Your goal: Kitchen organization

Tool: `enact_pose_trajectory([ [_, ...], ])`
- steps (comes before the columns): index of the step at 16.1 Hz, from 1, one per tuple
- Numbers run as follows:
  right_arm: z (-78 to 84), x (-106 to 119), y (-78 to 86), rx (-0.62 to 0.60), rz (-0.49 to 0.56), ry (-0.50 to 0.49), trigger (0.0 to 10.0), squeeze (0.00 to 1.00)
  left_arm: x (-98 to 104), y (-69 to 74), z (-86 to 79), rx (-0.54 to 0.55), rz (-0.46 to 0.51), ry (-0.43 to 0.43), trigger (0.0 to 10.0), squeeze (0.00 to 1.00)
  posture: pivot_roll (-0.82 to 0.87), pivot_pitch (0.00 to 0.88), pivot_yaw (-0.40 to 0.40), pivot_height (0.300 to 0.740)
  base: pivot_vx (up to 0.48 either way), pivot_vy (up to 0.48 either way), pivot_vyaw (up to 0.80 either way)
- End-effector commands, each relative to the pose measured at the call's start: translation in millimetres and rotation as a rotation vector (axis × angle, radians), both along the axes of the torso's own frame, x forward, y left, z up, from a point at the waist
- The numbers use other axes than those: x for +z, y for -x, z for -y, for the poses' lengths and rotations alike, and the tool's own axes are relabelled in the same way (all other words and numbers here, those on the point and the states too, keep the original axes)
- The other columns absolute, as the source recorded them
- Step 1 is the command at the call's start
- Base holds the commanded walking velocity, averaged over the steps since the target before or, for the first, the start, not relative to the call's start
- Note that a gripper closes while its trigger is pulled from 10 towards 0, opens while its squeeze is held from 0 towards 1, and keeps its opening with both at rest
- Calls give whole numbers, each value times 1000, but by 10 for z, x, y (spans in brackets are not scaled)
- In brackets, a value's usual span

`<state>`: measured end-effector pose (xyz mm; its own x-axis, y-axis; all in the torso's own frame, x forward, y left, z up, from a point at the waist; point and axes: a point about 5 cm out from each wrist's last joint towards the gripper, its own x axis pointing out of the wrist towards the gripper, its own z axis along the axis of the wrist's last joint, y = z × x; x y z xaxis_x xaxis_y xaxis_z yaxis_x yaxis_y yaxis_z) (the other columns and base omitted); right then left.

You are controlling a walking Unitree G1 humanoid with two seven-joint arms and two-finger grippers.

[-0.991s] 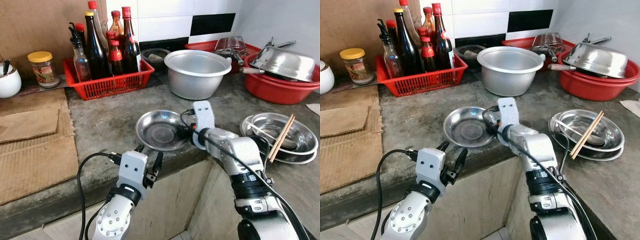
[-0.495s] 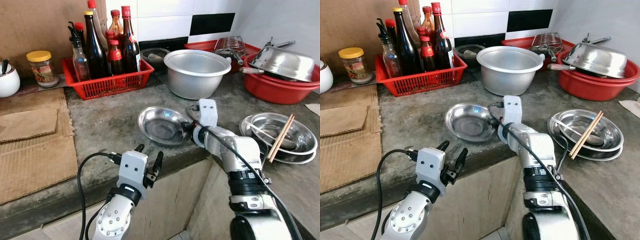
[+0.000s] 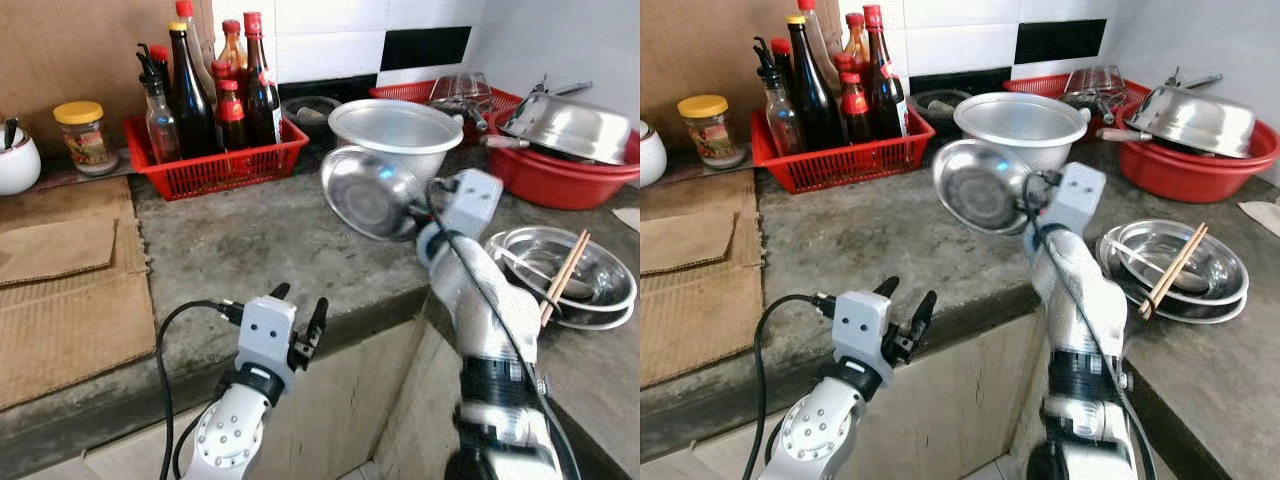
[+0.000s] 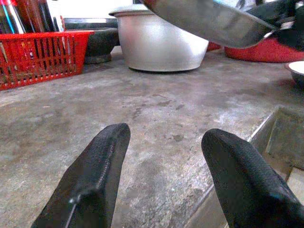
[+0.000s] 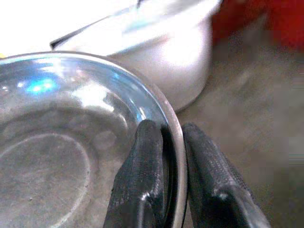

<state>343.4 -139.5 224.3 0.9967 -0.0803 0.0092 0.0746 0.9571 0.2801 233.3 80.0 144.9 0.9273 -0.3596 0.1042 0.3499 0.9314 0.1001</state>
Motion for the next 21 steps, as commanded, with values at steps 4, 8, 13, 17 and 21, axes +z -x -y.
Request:
enact_pose_trajectory([
  [4, -154, 254, 261, -4, 255, 129, 0, 0, 53, -16, 10, 6, 29, 2, 10000, 0, 32, 2, -76, 740, 0, 0, 0],
  [8, -166, 222, 443, -49, 337, 266, 0, 0, 88, -26, -1, 13, 47, 2, 10000, 0, 31, 2, -73, 740, 0, 0, 0],
  [13, -148, 163, 573, -84, 359, 309, 0, 0, 101, -18, 5, 4, 63, -6, 10000, 0, 28, 2, -66, 740, 0, 0, 0],
  [17, -147, 202, 579, -95, 374, 290, 0, 0, 97, -14, 30, -10, 65, -10, 10000, 0, 28, 0, -66, 740, -64, 0, 0],
  [21, -150, 219, 584, -88, 384, 289, 0, 0, 92, -11, 27, -12, 67, -17, 10000, 0, 29, 0, -63, 740, -334, 0, 0],
])
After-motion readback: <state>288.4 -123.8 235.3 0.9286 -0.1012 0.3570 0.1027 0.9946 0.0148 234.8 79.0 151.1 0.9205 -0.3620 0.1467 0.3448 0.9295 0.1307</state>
